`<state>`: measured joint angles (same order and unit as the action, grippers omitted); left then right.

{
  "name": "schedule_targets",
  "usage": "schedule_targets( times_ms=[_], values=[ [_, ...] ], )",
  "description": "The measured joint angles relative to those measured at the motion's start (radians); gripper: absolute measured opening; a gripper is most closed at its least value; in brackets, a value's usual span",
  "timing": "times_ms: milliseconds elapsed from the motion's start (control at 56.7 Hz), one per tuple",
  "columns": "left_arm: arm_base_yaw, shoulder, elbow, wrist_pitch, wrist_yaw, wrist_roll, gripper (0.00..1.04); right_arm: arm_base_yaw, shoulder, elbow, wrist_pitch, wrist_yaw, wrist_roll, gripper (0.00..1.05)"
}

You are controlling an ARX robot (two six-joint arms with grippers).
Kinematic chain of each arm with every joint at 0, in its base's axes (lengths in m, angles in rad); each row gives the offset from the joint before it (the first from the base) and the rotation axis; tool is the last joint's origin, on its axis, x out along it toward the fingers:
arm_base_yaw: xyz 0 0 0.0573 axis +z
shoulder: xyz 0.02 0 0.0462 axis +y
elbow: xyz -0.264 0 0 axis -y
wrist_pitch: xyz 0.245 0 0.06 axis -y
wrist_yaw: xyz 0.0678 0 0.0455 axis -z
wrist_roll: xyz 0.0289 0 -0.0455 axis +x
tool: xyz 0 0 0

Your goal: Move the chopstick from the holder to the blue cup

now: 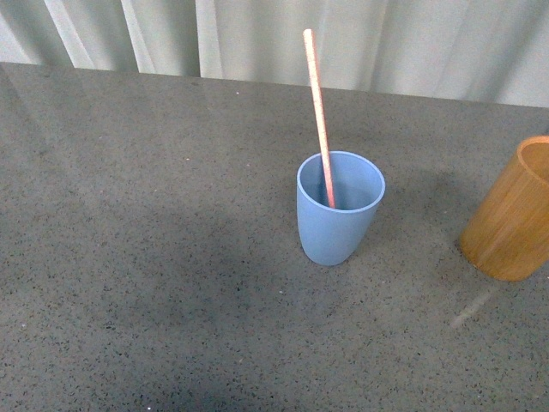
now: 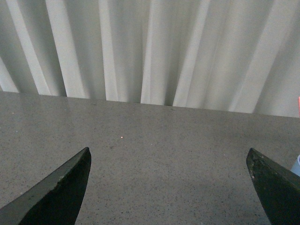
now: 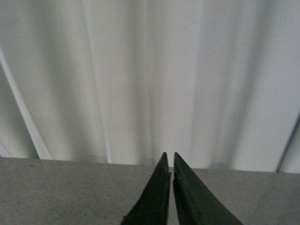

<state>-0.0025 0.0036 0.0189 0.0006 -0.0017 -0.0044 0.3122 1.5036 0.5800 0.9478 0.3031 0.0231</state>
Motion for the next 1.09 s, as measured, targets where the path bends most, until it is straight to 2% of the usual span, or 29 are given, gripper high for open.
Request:
schedule_targets(
  times_ms=[282,706,794,864,935,1094],
  values=[
    [0.000,0.000,0.000,0.000,0.001,0.000,0.98,-0.115,-0.232,-0.290,0.024,-0.124,-0.020,0.01],
    [0.000,0.000,0.000,0.000,0.002,0.000,0.98,-0.212,-0.512,-0.468,-0.081,-0.209,-0.021,0.01],
    [0.000,0.000,0.000,0.000,0.002,0.000,0.98,-0.229,-0.526,-0.512,-0.040,-0.221,-0.020,0.01],
    [0.000,0.000,0.000,0.000,0.002,0.000,0.98,-0.280,-0.568,-0.535,-0.077,-0.295,-0.021,0.01],
    [0.000,0.000,0.000,0.000,0.001,0.000,0.98,-0.307,-0.642,-0.548,-0.134,-0.298,-0.021,0.01],
    [0.000,0.000,0.000,0.000,0.002,0.000,0.98,-0.310,-0.784,-0.555,-0.254,-0.303,-0.020,0.01]
  ],
)
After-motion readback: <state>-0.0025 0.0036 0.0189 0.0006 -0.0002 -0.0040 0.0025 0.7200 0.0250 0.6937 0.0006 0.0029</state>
